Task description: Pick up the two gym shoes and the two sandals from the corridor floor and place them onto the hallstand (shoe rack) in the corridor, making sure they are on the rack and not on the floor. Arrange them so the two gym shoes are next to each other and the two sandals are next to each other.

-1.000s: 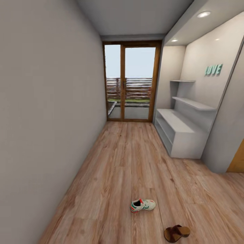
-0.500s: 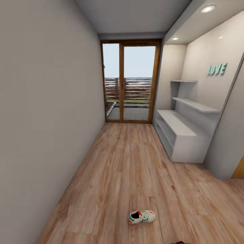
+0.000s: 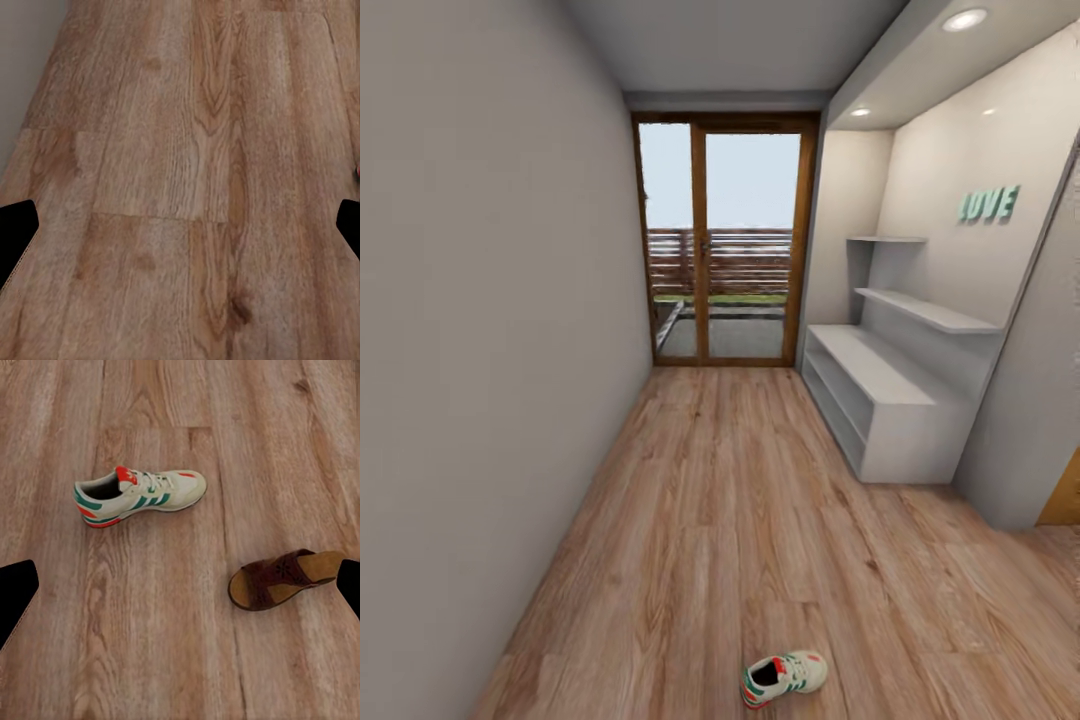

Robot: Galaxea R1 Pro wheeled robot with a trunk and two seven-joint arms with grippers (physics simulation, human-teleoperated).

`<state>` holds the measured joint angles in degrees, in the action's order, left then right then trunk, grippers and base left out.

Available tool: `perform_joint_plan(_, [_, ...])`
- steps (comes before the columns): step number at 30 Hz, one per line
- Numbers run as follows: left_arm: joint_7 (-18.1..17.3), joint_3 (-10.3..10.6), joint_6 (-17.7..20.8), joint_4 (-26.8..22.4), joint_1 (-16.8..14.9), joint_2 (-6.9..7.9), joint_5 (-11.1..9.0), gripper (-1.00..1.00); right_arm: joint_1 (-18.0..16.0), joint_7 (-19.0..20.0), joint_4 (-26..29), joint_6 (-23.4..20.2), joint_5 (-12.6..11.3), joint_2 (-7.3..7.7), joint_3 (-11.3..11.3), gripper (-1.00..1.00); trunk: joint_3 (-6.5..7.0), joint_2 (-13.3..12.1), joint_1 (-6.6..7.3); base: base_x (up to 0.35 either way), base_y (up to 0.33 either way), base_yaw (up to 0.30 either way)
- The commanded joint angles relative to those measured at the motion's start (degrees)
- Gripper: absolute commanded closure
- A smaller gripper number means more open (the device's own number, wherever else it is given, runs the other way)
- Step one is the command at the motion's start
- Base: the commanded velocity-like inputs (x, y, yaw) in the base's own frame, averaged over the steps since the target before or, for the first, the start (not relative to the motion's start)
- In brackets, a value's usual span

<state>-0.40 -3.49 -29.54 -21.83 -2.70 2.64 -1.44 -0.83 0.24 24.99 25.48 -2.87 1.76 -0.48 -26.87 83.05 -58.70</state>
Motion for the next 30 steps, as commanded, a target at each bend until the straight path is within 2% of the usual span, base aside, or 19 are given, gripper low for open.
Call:
perform_joint_plan(1, [0.0, 0.0, -0.2, 0.0, 0.0, 0.00, -0.1, -1.00, 0.0, 0.0, -0.1, 0.2, -0.3, 0.00, 0.0, -1.00, -0.06, 0.0, -0.03, 0.281, 0.225, -0.249])
perform_joint_plan(11, [0.0, -0.1, -0.2, 0.0, 0.0, 0.00, -0.1, -1.00, 0.0, 0.0, -0.1, 0.2, -0.3, 0.00, 0.0, -1.00, -0.06, 0.0, -0.03, 0.201, 0.176, -0.260])
perform_joint_plan(30, [0.0, -0.1, -0.2, 0.0, 0.0, 0.00, -0.1, -1.00, 0.0, 0.0, -0.2, 0.1, -0.3, 0.00, 0.0, -1.00, -0.06, 0.0, -0.03, 0.019, 0.017, -0.265])
